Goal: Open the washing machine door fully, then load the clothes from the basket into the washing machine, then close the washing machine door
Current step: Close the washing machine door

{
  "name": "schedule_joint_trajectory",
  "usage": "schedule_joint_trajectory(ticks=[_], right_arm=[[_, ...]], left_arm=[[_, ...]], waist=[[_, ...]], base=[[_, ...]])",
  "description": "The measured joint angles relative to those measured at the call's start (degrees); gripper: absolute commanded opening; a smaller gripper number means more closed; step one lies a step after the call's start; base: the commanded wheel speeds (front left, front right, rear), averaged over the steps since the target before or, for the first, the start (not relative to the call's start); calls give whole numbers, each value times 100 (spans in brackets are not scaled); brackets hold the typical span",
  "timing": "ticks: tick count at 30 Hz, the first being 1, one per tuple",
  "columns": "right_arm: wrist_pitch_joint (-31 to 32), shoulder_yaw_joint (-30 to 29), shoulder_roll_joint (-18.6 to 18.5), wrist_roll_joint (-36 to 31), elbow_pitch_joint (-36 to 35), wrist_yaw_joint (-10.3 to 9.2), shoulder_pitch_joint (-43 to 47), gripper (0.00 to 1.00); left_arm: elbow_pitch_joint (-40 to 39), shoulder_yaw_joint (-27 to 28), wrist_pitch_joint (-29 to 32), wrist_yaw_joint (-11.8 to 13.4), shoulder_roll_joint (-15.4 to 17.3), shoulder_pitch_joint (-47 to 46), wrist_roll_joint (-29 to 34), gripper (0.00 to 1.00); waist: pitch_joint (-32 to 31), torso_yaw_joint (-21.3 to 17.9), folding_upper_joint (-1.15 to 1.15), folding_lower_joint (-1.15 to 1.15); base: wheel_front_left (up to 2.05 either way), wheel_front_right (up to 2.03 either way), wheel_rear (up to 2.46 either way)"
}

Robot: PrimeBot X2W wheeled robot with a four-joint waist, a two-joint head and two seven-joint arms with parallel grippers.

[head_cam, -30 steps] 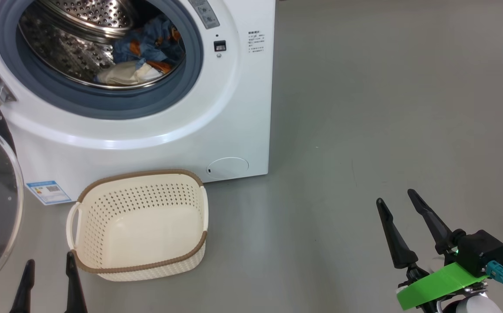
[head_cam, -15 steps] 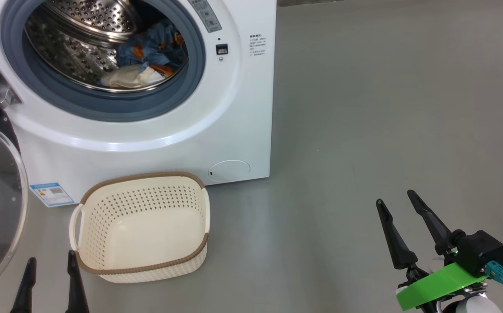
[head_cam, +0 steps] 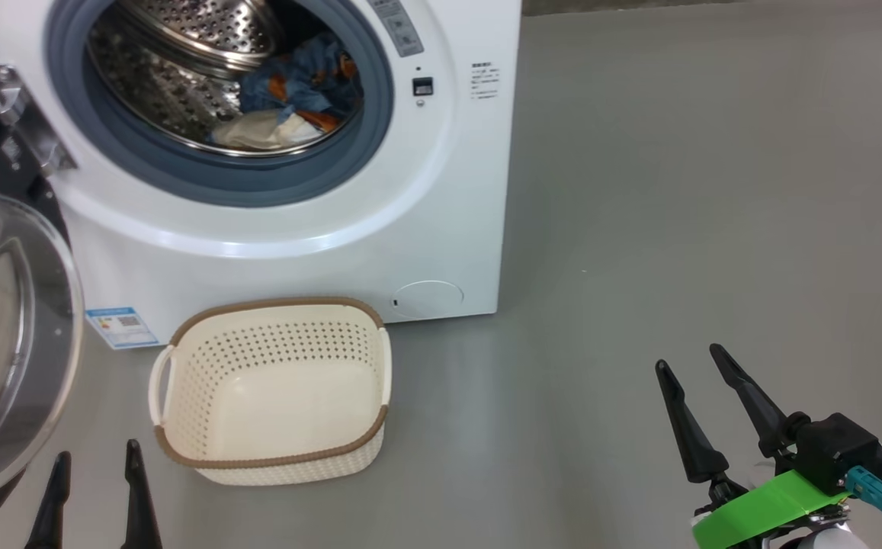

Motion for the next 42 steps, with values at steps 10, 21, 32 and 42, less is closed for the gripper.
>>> schedule_joint_trajectory(ticks=[10,21,32,42], right_arm=[[0,87,-36,0,37,0,1,100],[0,127,-33,0,80,0,12,100],[0,144,-32,0,82,0,13,100],[0,154,10,0,102,0,14,100]], left_arm=[[-23,-69,0,94,0,92,-66,100],[-20,-56,0,146,0,170,-76,100],[-4,-68,0,200,0,236,-180,100],[20,-21,0,252,0,261,-225,100]], waist=[[-15,579,0,0],[-83,1240,0,0],[-103,1759,0,0],[-114,2171,0,0]], base=[[0,0,0],[0,0,0],[0,0,0],[0,0,0]])
